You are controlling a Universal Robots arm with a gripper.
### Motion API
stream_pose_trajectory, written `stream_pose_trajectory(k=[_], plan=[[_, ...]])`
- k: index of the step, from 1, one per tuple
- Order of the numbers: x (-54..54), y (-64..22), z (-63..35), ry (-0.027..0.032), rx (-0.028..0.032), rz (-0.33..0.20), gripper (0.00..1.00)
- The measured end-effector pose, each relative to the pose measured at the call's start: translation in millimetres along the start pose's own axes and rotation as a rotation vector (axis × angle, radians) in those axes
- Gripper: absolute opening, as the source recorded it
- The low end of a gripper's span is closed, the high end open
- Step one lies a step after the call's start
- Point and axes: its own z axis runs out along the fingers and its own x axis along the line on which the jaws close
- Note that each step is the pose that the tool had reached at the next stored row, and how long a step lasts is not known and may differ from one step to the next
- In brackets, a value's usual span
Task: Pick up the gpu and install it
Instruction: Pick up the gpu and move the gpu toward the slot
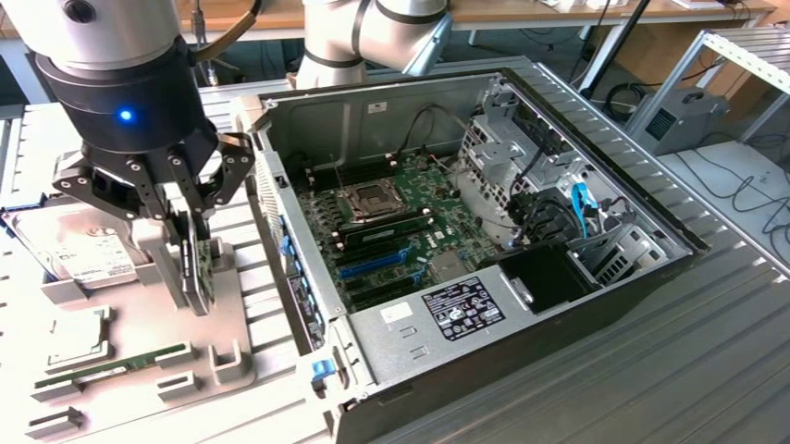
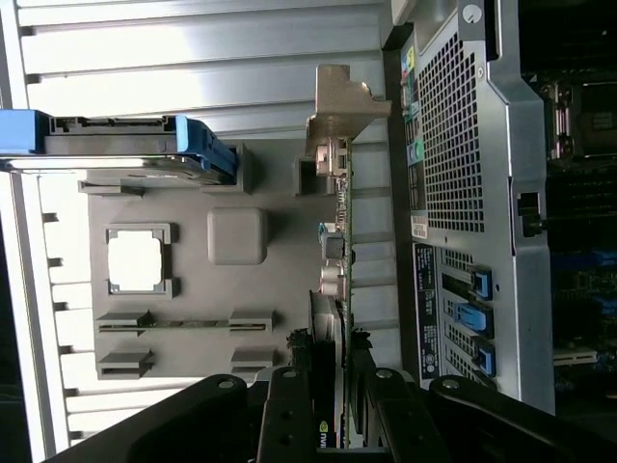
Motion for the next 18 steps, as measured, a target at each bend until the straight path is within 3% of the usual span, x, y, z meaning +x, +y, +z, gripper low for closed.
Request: stream_pose_trajectory(k=[18], plan=[[-0.1,0.0,-5.5,0.0000,0.0000,0.000,0.26]])
